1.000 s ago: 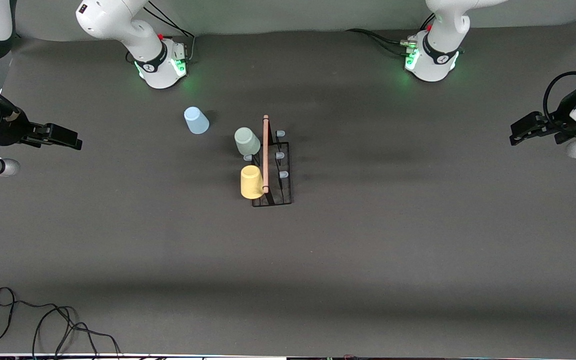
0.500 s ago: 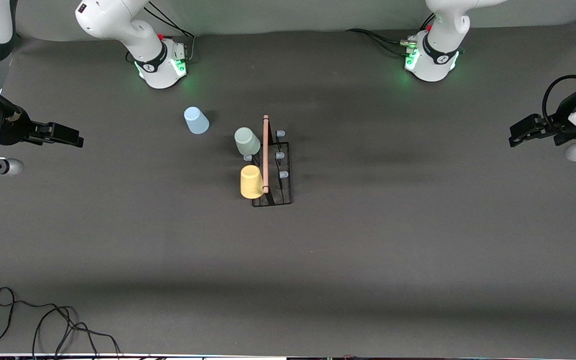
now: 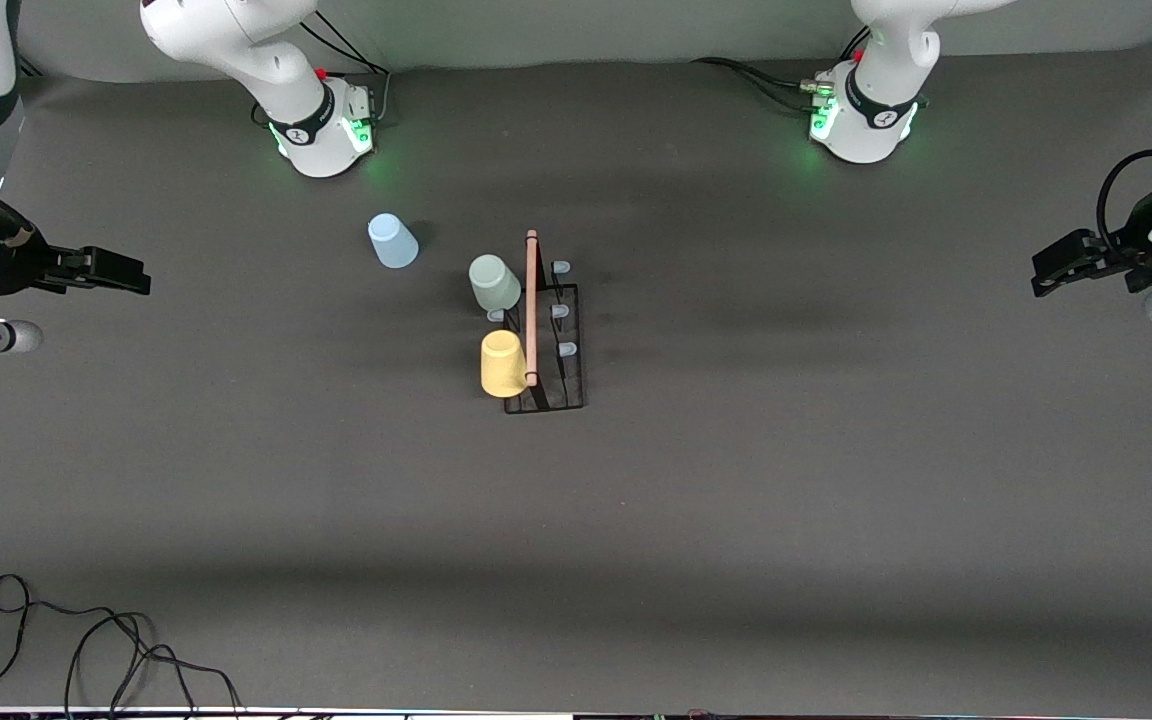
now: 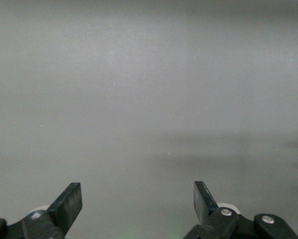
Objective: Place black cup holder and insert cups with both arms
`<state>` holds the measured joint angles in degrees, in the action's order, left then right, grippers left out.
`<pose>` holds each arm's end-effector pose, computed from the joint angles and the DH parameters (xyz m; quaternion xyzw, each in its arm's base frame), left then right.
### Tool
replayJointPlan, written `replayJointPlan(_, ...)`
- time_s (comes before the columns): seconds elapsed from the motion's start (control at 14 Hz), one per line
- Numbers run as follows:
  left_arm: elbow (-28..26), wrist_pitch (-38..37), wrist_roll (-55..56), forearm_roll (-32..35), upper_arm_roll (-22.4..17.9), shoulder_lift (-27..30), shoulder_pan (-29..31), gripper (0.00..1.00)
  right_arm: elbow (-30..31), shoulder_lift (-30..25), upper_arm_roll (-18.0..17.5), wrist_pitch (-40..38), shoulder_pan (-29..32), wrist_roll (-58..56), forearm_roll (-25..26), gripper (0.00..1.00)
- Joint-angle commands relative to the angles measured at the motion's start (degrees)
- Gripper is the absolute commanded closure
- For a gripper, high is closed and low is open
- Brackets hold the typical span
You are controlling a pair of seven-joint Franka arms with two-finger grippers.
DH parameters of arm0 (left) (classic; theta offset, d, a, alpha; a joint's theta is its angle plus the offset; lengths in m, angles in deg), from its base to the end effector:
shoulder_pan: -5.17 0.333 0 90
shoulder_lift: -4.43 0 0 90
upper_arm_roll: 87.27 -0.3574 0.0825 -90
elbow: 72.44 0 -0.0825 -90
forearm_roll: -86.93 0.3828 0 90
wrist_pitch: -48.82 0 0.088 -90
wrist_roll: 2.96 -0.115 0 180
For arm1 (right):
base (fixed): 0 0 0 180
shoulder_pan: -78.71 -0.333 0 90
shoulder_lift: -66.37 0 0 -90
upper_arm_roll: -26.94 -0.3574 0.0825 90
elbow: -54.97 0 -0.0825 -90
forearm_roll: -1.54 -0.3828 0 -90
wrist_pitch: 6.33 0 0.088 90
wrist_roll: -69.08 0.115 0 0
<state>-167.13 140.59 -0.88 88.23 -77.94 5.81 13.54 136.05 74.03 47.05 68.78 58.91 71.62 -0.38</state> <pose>0.5457 -0.0078 0.6351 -0.9998 -0.0093 0.0132 0.0136 0.5663 0.0171 0.6387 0.9931 -0.0235 -0.1145 0.0086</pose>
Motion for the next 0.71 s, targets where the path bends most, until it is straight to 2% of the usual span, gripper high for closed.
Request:
replayJointPlan(0.0,4.1,-1.4,0.9,0.5,-6.6,-2.1,-7.1,0.0,2.8,-3.0,-6.6,0.3,6.2,-1.0,1.8,0.0)
replayJointPlan(0.07,5.6,-2.1,0.8,0.6,-11.7,-2.9,-11.8,0.0,3.2,-3.5,-7.8,0.9,7.1,-1.0,3.1,0.0)
replayJointPlan(0.14,6.2,-2.5,0.0,0.6,-14.2,-3.3,-13.9,0.0,4.3,-4.2,-9.7,1.4,8.8,-1.1,3.8,0.0)
replayJointPlan(0.29,6.0,-2.6,-0.2,0.6,-14.2,-3.3,-13.7,0.0,9.0,-7.4,-14.2,5.2,13.1,-1.1,3.9,0.0)
replayJointPlan(0.36,6.1,-2.6,-0.2,0.6,-13.8,-3.4,-13.6,0.0,11.6,-9.1,-15.3,7.6,14.2,-1.1,3.9,0.0)
replayJointPlan(0.5,6.1,-2.6,-0.3,0.5,-13.1,-3.3,-12.7,0.0,15.3,-11.3,-15.6,11.3,14.3,-1.1,3.9,0.0)
replayJointPlan(0.64,6.2,-2.6,-0.3,0.5,-13.1,-3.4,-12.8,0.0,15.3,-11.1,-15.7,11.9,14.3,-1.1,3.9,0.0)
